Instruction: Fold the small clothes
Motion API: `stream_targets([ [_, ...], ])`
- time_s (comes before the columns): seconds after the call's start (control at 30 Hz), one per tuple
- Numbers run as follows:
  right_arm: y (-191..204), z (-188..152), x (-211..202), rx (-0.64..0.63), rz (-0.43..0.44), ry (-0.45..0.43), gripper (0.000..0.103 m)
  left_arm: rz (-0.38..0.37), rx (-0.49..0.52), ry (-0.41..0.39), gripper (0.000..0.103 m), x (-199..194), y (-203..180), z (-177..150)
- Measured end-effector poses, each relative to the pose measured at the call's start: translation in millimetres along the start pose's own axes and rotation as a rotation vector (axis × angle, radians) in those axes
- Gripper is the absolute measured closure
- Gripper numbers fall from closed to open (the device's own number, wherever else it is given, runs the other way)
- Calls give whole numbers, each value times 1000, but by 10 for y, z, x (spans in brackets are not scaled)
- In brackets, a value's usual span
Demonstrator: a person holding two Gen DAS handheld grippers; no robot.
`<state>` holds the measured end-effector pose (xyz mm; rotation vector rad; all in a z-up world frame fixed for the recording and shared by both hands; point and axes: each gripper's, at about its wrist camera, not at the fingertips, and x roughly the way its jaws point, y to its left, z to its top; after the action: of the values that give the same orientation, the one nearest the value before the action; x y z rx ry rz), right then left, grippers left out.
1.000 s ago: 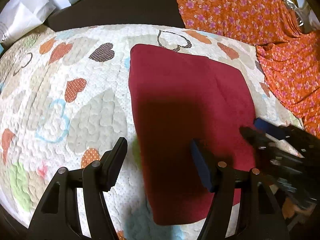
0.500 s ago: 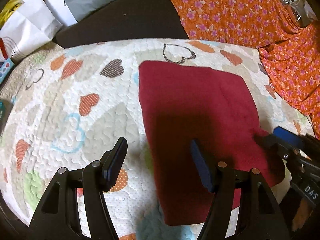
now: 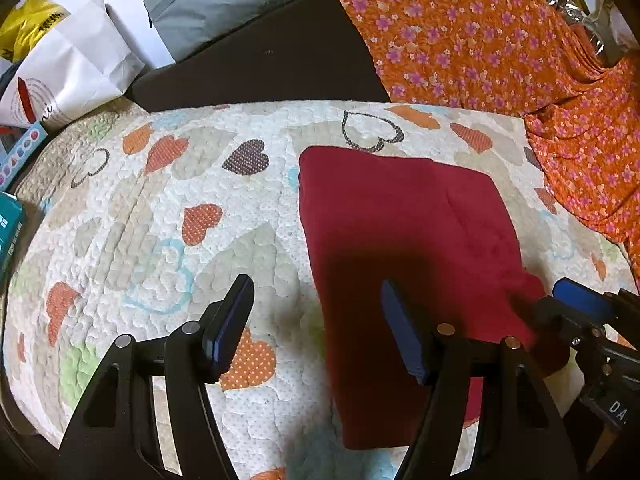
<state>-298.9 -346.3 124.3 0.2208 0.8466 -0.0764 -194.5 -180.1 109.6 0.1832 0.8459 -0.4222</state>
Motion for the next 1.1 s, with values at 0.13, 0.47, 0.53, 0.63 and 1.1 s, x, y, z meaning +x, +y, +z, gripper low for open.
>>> stream_targets([
  [0.13,47,-6,-10,-12,-29,-8,67,1,4,0,32,-19,-30,-6],
  [0.47,28,-12,-139,-3,-62,-57,58,7,-24,-7,32,-124,-38,-39],
  [0.53,9,-12,-143,14,-59,-57,57,8,-23,-15,32,-141,-38,-35],
  [0.63,7,-20,-125,16,-64,-52,57,10,-17,-20,32,-153,-60,-35],
  [1.1,-23,-34,-72,37,-52,-38,57,22,2,-34,32,-142,-82,-24],
])
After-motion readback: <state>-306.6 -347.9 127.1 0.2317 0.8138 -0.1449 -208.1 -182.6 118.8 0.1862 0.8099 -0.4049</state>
